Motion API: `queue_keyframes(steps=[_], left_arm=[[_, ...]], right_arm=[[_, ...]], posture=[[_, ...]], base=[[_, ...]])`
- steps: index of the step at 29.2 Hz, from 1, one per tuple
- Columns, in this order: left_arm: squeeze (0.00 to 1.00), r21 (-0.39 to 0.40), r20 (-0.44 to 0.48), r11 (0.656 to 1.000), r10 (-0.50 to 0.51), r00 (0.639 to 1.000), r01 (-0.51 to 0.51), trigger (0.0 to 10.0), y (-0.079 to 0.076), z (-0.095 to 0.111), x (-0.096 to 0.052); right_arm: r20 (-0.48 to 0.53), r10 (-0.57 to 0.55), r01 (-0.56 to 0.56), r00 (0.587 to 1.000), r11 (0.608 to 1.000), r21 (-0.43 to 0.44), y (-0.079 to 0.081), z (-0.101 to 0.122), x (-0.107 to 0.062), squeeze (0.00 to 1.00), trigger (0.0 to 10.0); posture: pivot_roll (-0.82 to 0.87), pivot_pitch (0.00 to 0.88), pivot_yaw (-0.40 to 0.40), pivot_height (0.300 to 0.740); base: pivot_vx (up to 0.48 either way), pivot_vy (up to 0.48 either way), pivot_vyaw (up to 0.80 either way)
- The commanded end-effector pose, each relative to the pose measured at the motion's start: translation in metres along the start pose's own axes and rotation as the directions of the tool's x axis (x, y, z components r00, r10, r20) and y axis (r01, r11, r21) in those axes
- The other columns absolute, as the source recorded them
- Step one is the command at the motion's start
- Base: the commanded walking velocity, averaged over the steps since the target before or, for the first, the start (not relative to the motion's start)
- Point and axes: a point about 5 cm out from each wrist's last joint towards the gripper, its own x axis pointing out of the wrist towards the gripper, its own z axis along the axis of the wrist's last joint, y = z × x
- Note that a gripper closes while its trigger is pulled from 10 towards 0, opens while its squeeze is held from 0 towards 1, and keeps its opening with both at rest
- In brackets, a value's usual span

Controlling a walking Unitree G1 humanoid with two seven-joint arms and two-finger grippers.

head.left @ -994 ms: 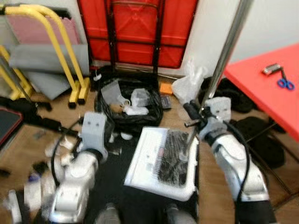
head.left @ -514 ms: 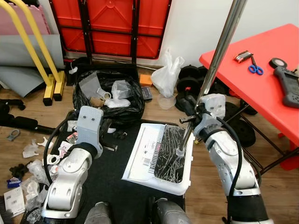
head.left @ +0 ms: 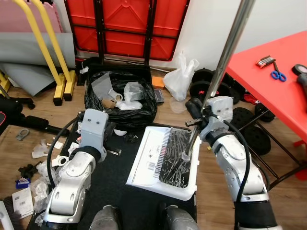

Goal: Sweep floor

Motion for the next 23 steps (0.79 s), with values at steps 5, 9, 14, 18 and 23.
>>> queue_keyframes(steps=[5,9,14,18,23], left_arm=[[0.0,0.005,-0.01,1.0,-0.02,1.0,0.02,10.0,-0.0053,-0.0029,0.0004],[0.0,0.007,-0.009,1.0,-0.02,1.0,0.02,10.0,-0.0054,-0.0026,0.0004],[0.0,0.009,-0.007,1.0,-0.019,1.0,0.019,10.0,-0.0053,-0.0027,0.0005],[0.0,0.008,-0.007,1.0,-0.018,1.0,0.018,10.0,-0.0052,-0.0028,0.0005],[0.0,0.001,-0.008,1.0,-0.013,1.0,0.013,10.0,-0.005,-0.0031,0.0005]], right_arm=[[0.067,-0.019,0.02,0.998,1.0,-0.019,-0.0059,0.0119,-0.0021,0.0,10.0],[0.067,-0.017,0.018,0.998,1.0,-0.023,-0.006,0.0123,-0.0022,0.0,10.0],[0.066,-0.016,0.017,0.998,1.0,-0.024,-0.0066,0.0124,-0.0025,0.0,10.0],[0.067,-0.015,0.017,0.998,1.0,-0.024,-0.0067,0.0125,-0.0025,0.0,10.0],[0.069,-0.013,0.015,0.998,1.0,-0.023,-0.0065,0.0129,-0.0026,0.0,10.0]], posture=[[-0.08,0.164,-0.135,0.74],[-0.08,0.169,-0.136,0.74],[-0.08,0.171,-0.136,0.74],[-0.08,0.171,-0.135,0.74],[-0.08,0.171,-0.135,0.74]], base=[[0.0,0.313,0.0],[0.0,0.317,0.0],[0.0,0.315,0.0],[0.0,0.306,0.0],[0.0,0.248,0.0]])
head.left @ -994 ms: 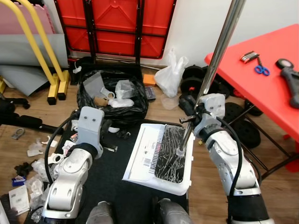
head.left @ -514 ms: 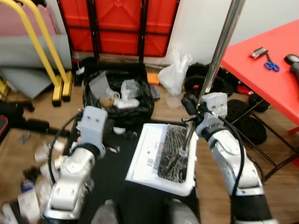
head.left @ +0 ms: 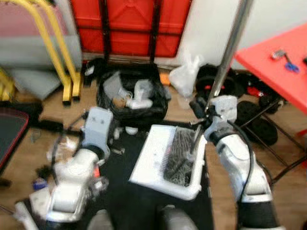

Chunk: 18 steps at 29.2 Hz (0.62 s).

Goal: Sweep floor

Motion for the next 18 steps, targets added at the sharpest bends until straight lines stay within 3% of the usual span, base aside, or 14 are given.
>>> queue_keyframes(steps=[1,14,18], left_arm=[[0.0,-0.014,-0.016,1.0,-0.017,1.0,0.017,10.0,-0.0067,-0.0041,0.0001],[0.0,-0.005,-0.011,1.0,-0.003,1.0,0.003,10.0,-0.0054,-0.0033,0.0004],[0.0,0.0,-0.01,1.0,-0.004,1.0,0.004,10.0,-0.0052,-0.003,0.0004]], right_arm=[[0.061,-0.018,0.019,0.998,1.0,-0.017,-0.006,0.0116,-0.0021,0.0,10.0],[0.066,-0.003,0.004,0.998,1.0,-0.018,-0.005,0.0125,-0.0017,0.0,10.0],[0.067,0.01,-0.007,0.998,0.999,-0.038,-0.005,0.0132,-0.0022,0.0,10.0]], posture=[[-0.08,0.17,-0.136,0.74],[-0.08,0.172,-0.136,0.74],[-0.08,0.172,-0.136,0.74]], base=[[0.0,0.0,0.0],[0.0,0.0,0.0],[0.0,0.0,0.8]])
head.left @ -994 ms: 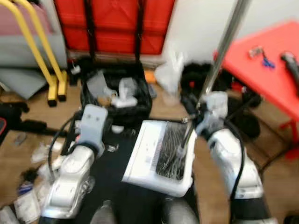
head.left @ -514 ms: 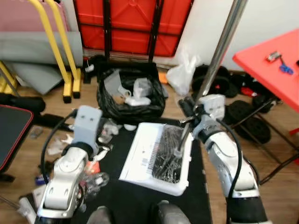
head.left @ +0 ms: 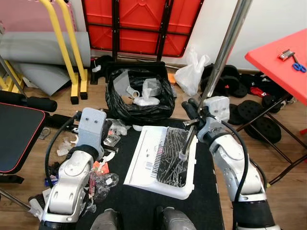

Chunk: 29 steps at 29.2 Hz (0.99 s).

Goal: Sweep floor

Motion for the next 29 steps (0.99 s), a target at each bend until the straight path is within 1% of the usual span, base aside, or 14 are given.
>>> queue_keyframes(steps=[1,5,7,9,11,18,20,21,22,23,25,26,27,29], left_arm=[[0.0,0.004,-0.026,1.0,0.009,1.0,-0.009,10.0,0.0,-0.007,-0.002],[0.0,0.006,-0.021,1.0,0.009,1.0,-0.009,10.0,0.0,-0.007,-0.002],[0.0,0.006,-0.019,1.0,0.009,1.0,-0.009,10.0,0.0,-0.006,-0.002],[0.0,0.005,-0.018,1.0,0.009,1.0,-0.008,10.0,0.0,-0.006,-0.002],[0.0,0.004,-0.018,1.0,0.008,1.0,-0.008,10.0,0.0,-0.006,-0.002],[0.0,0.002,-0.016,1.0,0.008,1.0,-0.008,10.0,0.0,-0.006,-0.002],[0.0,0.002,-0.016,1.0,0.008,1.0,-0.008,10.0,0.0,-0.006,-0.002],[0.0,0.0,-0.015,1.0,0.007,1.0,-0.007,10.0,0.0,-0.006,-0.002],[0.0,0.0,-0.015,1.0,0.007,1.0,-0.007,10.0,0.0,-0.006,-0.002],[0.0,-0.003,-0.012,1.0,0.006,1.0,-0.006,10.0,-0.001,-0.005,-0.003],[0.0,-0.005,-0.01,1.0,0.005,1.0,-0.005,10.0,-0.001,-0.005,-0.003],[0.0,-0.041,-0.006,0.999,-0.009,1.0,0.009,10.0,-0.003,-0.004,-0.003],[0.0,-0.041,-0.006,0.999,-0.009,1.0,0.009,10.0,-0.003,-0.004,-0.003],[0.0,-0.086,0.004,0.995,-0.056,0.998,0.056,10.0,-0.01,-0.001,-0.004]], right_arm=[[0.074,0.005,-0.004,0.997,1.0,-0.022,-0.002,0.014,0.0,0.0,10.0],[0.067,-0.024,0.026,0.997,0.999,-0.032,-0.01,0.013,0.001,0.0,10.0],[0.059,-0.063,0.067,0.996,0.996,-0.061,-0.02,0.013,0.003,0.0,10.0],[0.059,-0.081,0.086,0.995,0.993,-0.076,-0.025,0.014,0.004,0.0,10.0],[0.08,-0.102,0.109,0.992,0.991,-0.08,-0.033,0.019,0.006,0.0,10.0],[0.119,-0.129,0.141,0.984,0.986,-0.095,-0.039,0.029,0.01,0.0,10.0],[0.114,-0.16,0.173,0.981,0.979,-0.109,-0.042,0.031,0.012,0.0,10.0],[0.099,-0.206,0.218,0.973,0.968,-0.122,-0.047,0.031,0.015,0.0,10.0],[0.099,-0.206,0.218,0.973,0.968,-0.122,-0.047,0.031,0.015,0.0,10.0],[0.106,-0.248,0.261,0.963,0.955,-0.139,-0.053,0.032,0.018,0.0,10.0],[0.112,-0.272,0.287,0.956,0.946,-0.149,-0.057,0.033,0.019,0.0,10.0],[0.127,-0.295,0.313,0.947,0.937,-0.154,-0.062,0.036,0.021,0.0,10.0],[0.127,-0.295,0.313,0.947,0.937,-0.154,-0.062,0.036,0.021,0.0,10.0],[0.147,-0.322,0.343,0.935,0.928,-0.148,-0.068,0.04,0.023,0.0,10.0]], posture=[[-0.08,0.172,-0.136,0.74],[-0.08,0.171,-0.137,0.74],[-0.08,0.171,-0.137,0.74],[-0.08,0.172,-0.137,0.74],[-0.08,0.172,-0.137,0.74],[-0.08,0.172,-0.137,0.74],[-0.08,0.172,-0.136,0.74],[-0.08,0.174,-0.136,0.735],[-0.08,0.174,-0.136,0.735],[-0.08,0.177,-0.136,0.73],[-0.08,0.177,-0.136,0.725],[-0.08,0.18,-0.135,0.72],[-0.08,0.18,-0.135,0.72],[-0.07,0.18,-0.136,0.71]], base=[[0.0,0.0,0.8],[0.0,0.0,0.8],[0.0,0.0,0.8],[0.0,0.0,0.8],[0.0,0.0,0.0],[0.0,0.0,0.0],[0.0,0.0,0.0],[0.0,0.0,0.0],[0.0,0.0,0.0],[0.0,0.0,0.0],[0.0,0.0,0.0],[0.0,0.0,0.0],[0.0,0.0,0.0],[0.0,0.0,0.0]])
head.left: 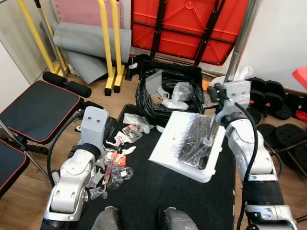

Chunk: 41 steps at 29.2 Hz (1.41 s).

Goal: Sweep floor

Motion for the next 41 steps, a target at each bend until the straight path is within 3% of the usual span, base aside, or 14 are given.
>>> queue_keyframes(steps=[1,11,20,41], left_arm=[[0.0,-0.024,-0.017,0.998,-0.052,0.999,0.051,10.0,-0.006,-0.003,-0.003],[0.0,0.014,-0.031,0.996,-0.082,0.996,0.083,10.0,-0.011,-0.006,-0.009],[0.0,0.028,-0.036,0.996,-0.088,0.995,0.089,10.0,-0.012,-0.006,-0.013],[0.0,0.033,-0.048,0.995,-0.09,0.995,0.091,10.0,-0.01,-0.003,-0.019]], right_arm=[[0.086,-0.035,0.037,0.996,0.999,-0.017,-0.008,0.015,0.002,0.0,10.0],[0.119,-0.052,0.06,0.992,0.996,-0.068,-0.014,0.019,0.004,0.0,10.0],[0.147,-0.074,0.084,0.986,0.994,-0.063,-0.024,0.024,0.006,0.0,10.0],[0.15,-0.127,0.145,0.98,0.982,-0.121,-0.04,0.018,0.001,0.0,10.0]], posture=[[-0.07,0.18,-0.136,0.71],[-0.06,0.181,-0.129,0.68],[-0.06,0.205,-0.119,0.65],[-0.05,0.247,-0.108,0.575]], base=[[0.0,0.0,0.0],[0.0,0.0,0.0],[0.0,0.0,0.0],[0.0,0.0,0.0]])
